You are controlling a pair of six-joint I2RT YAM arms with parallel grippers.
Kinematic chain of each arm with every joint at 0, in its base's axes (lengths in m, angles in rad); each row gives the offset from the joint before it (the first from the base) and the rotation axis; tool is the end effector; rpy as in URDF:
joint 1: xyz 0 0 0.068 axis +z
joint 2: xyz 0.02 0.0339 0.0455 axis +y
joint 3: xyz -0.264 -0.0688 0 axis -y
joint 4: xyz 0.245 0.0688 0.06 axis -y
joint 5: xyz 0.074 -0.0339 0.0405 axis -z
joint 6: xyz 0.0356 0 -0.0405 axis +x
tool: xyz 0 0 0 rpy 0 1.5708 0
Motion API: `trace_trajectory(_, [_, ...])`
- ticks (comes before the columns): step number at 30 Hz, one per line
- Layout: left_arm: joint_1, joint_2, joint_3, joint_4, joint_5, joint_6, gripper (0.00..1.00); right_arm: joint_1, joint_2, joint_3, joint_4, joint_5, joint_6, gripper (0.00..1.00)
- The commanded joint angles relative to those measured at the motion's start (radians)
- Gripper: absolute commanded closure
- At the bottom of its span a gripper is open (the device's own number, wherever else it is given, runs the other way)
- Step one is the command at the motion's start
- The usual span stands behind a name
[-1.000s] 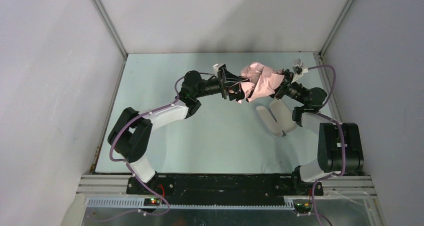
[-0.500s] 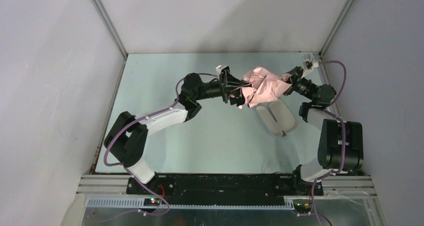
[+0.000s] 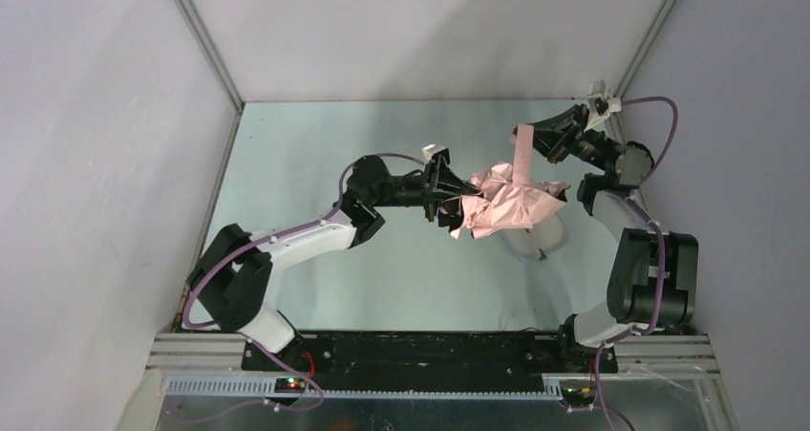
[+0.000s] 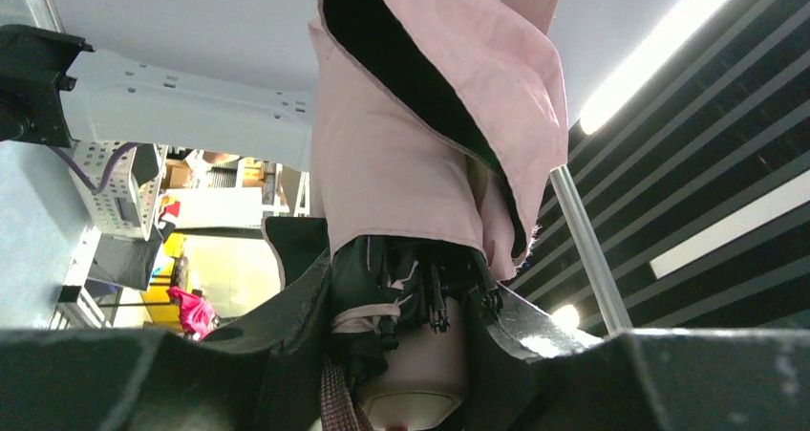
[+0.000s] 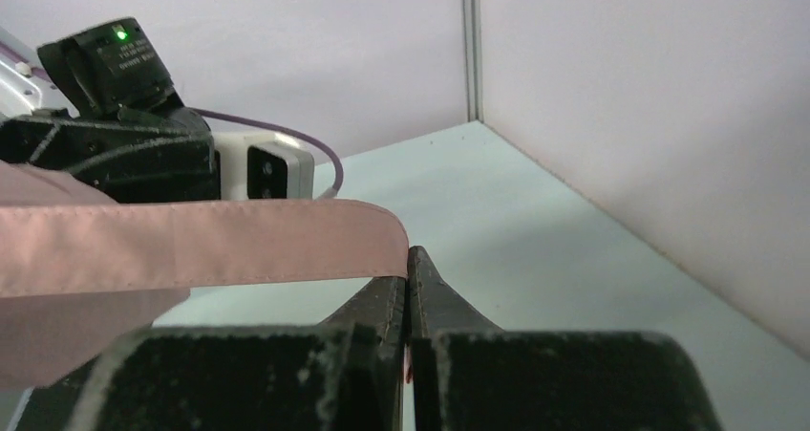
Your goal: Put away the umbrella
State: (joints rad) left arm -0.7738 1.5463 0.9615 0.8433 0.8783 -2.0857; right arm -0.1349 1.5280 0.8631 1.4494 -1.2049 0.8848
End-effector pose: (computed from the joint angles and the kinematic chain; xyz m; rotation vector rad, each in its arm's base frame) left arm 0.2272 -0.2603 0.3169 0.1999 -1.8413 2.1375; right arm 0.3017 -0.0074 0.3346 -0.6938 1.2166 1.1015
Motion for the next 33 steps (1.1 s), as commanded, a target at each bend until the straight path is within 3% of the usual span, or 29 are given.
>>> trace_trajectory(1, [-0.016, -0.030, 0.056, 0.089, 0.076, -0.626, 1.00, 0.003, -0.051, 0.098, 0.059, -0.007, 0.019, 1.00])
trace_trajectory(10, [-0.060, 0.009, 0.106, 0.116, 0.085, -0.626, 1.00, 0.080, 0.025, 0.229, 0.055, -0.033, 0.073, 1.00])
trace_trajectory(18, [-0.038, 0.098, 0.303, 0.131, 0.114, -0.606, 1.00, 0.132, 0.154, 0.230, 0.059, -0.095, 0.227, 1.00])
trace_trajectory(22, [0.034, 0.127, 0.440, -0.052, 0.153, -0.450, 1.00, 0.132, 0.126, 0.119, 0.059, -0.097, 0.296, 1.00])
trace_trajectory(30, [0.212, 0.210, 0.719, -0.532, 0.176, 0.060, 1.00, 0.202, 0.033, -0.048, 0.060, -0.089, 0.542, 1.00])
trace_trajectory(33, [0.239, 0.246, 0.763, -0.462, 0.140, 0.067, 1.00, 0.257, -0.004, -0.065, 0.059, -0.074, 0.636, 1.00])
